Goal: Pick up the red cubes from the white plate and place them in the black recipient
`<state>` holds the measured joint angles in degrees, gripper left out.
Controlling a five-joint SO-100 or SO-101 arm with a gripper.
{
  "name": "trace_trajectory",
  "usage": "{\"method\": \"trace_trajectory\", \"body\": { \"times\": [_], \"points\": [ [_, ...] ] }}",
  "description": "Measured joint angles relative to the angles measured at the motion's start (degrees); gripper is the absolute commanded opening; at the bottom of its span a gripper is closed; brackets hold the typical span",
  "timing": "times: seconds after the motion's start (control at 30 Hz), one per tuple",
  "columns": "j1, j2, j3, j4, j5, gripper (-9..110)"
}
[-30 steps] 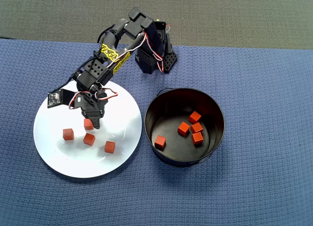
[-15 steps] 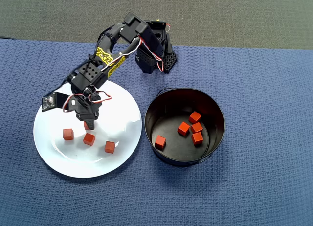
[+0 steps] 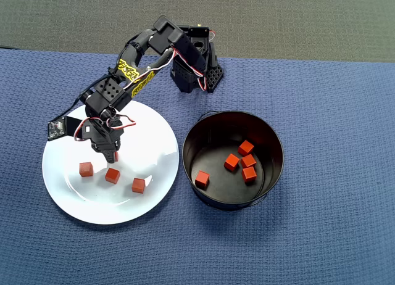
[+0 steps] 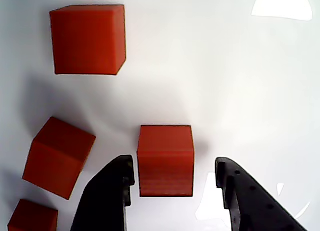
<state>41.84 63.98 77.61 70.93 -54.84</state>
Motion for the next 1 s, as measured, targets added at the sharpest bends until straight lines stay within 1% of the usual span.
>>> {"method": "trace_trajectory", "body": {
  "times": [0.13,0.37,0.47,0.63,0.73,0.87,1.0],
  "points": [
    [0.1,0.0,-0.2,0.0,0.0,0],
    [0.4,0.0,-0.2,-1.2,0.1,0],
    [0.4,1.8,1.3,-2.1,1.9,0],
    [0.1,13.9,3.6,-2.3,10.8,0],
    [-2.9,22.8,3.6,0.9,16.6,0],
    [-10.8,32.8,2.4,5.6,25.7,0],
    [-22.4,41.4,3.0,7.9,34.1,0]
  ]
}}
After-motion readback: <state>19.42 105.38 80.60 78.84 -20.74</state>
